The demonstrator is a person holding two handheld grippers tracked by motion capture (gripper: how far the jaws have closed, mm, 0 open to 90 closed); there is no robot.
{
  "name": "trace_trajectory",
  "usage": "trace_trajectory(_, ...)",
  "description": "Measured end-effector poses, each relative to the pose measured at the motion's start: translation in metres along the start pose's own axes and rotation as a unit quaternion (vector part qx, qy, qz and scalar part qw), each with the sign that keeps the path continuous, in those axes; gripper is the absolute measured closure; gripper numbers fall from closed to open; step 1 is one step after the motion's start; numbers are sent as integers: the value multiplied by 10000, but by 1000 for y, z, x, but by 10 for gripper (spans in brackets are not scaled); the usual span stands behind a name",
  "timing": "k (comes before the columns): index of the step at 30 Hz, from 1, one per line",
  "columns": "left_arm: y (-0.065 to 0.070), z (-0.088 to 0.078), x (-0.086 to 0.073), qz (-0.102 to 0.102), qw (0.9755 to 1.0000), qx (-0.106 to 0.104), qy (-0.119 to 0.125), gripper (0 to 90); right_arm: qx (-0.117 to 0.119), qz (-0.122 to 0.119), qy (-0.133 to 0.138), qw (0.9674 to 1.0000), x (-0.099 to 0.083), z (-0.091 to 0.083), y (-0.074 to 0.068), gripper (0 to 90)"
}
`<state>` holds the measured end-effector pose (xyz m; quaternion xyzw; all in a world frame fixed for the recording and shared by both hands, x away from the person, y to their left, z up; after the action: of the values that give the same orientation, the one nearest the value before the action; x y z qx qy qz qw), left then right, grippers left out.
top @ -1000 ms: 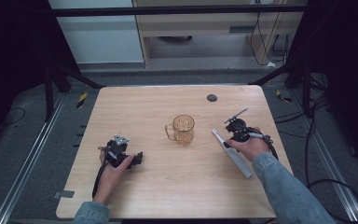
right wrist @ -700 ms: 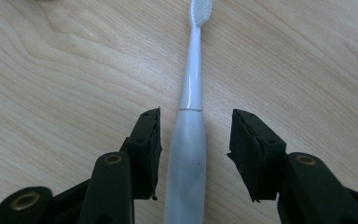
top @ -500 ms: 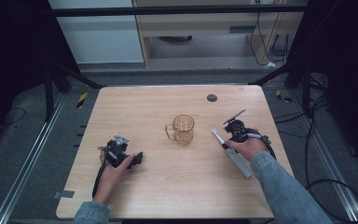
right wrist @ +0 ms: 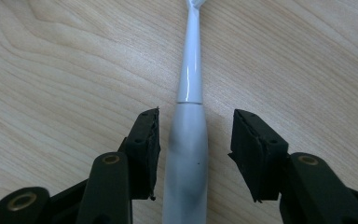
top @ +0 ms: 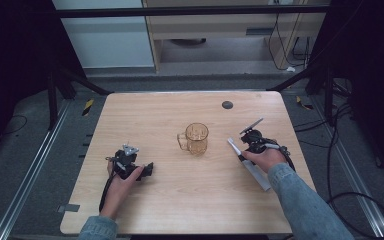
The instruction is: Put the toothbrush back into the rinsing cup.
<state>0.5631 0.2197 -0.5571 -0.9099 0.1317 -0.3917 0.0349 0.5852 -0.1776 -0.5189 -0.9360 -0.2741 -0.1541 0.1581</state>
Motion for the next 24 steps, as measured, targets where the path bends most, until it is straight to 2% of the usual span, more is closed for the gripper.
trace_trajectory(5, 0, 0, 0, 2, 10000, -1, 6, 0, 72, 98, -54, 9999, 0, 2, -1, 523)
trace_trajectory(6, 0, 0, 0, 1, 10000, -4, 8, 0, 61, 39, -83, 9999, -1, 2, -1, 522)
trace_trajectory(8, 0, 0, 0, 3, 10000, -3, 9, 0, 55, 94, -103, 9999, -2, 2, -2, 523)
trace_trajectory(11, 0, 0, 0, 4, 10000, -1, 2, 0, 60, 53, -88, 9999, -3, 1, 0, 525)
trace_trajectory(14, 0, 0, 0, -7, 10000, -5, 18, 0, 145, 170, -78, 9997, -5, 1, 0, 530)
trace_trajectory(24, 1, 1, 0, -3, 10000, -9, 22, 0, 237, 274, -115, 9993, -12, 7, 4, 537)
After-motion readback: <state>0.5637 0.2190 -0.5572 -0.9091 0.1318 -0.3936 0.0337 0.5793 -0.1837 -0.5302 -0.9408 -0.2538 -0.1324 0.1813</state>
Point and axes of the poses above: each handheld gripper's, and its own axes: z roughly forward along the jaws, x roughly out of its top, y roughly to its right, the point moved 7 cm from there along z, roughly forward along the jaws, and after that the axes turned 12 degrees about x, right-handed, at the moved point
